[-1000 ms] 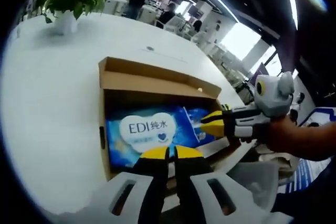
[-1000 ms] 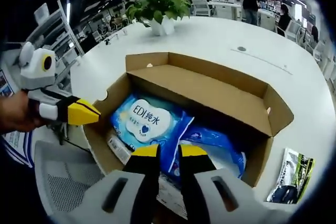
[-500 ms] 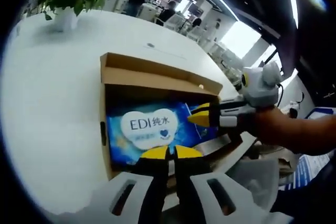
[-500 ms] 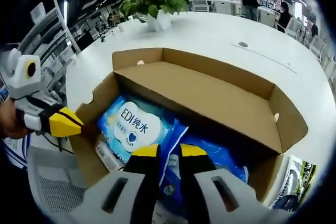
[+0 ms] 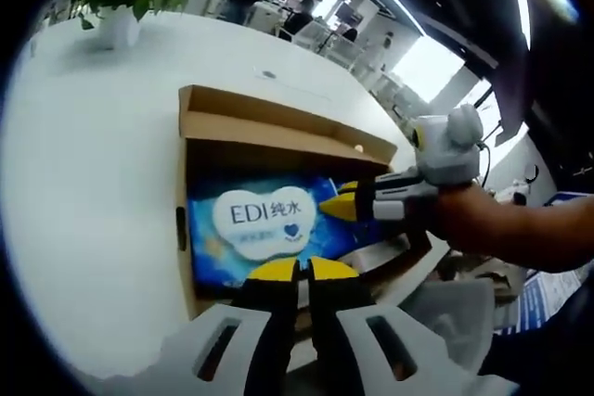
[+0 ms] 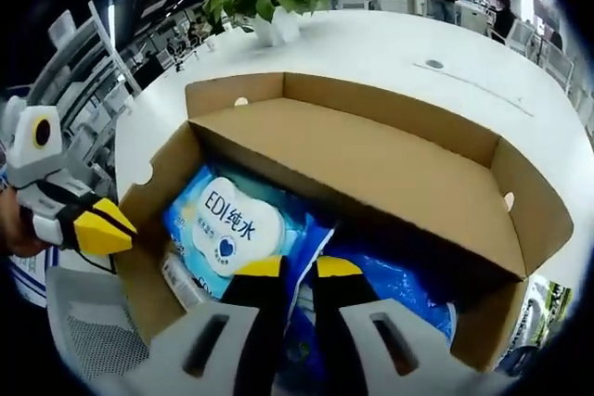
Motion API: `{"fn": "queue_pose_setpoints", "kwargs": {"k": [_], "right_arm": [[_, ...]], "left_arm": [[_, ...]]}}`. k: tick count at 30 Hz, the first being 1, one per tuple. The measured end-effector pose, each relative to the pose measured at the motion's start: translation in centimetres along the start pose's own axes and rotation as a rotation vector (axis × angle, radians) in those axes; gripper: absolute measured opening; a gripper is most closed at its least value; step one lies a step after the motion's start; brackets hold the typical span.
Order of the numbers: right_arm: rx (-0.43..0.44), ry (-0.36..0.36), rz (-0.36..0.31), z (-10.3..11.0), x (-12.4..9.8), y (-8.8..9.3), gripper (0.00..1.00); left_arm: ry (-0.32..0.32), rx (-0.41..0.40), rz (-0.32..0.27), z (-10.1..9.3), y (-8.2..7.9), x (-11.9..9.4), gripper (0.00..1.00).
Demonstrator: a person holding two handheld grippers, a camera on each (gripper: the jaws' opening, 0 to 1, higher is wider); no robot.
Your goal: Operate the shoe box by opening the lid, removing the specified soft item, and placing it in the target area until the item is outside and the box remains undamaged.
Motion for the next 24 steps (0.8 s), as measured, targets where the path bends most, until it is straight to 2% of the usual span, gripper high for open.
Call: {"fn": "queue_pose_setpoints", "kwargs": {"k": [2, 4, 7, 15, 24], "right_arm": [[0.027, -0.030, 0.005, 0.7, -0.1, 0.0, 0.00], [0.014, -0.013, 0.004, 0.4, 0.0, 0.0, 0.00], [0.051, -0.019, 0.010, 0.4, -0.3, 0.0, 0.00], [0.082, -0.026, 0.004, 0.3, -1.8, -0.2, 0.00], [0.071, 0.019, -0.017, -1.6, -4.0, 0.0, 0.00]], "left_arm": [[-0.001, 0.001, 0.001, -0.1, -0.1, 0.1, 0.00], [0.001, 0.003, 0.000, -0.1, -0.2, 0.3, 0.00], [-0.003, 0.002, -0.003, 0.0, -0.3, 0.3, 0.00], [-0.010, 0.006, -0.002, 0.4, -0.2, 0.1, 0.00], [-0.046, -0.003, 0.011, 1.5, -0.1, 0.2, 0.00]]}}
Point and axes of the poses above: the point that each gripper's makers call its tool centre point, and the gripper's own axes: x roughly forward along the fingers, z roughly to its left, y roughly out of its underside, the point moved 2 cm from there along -x, roughly backward along the fingers, and after that the axes turned 9 degrees about y, right-handed, at the moved point
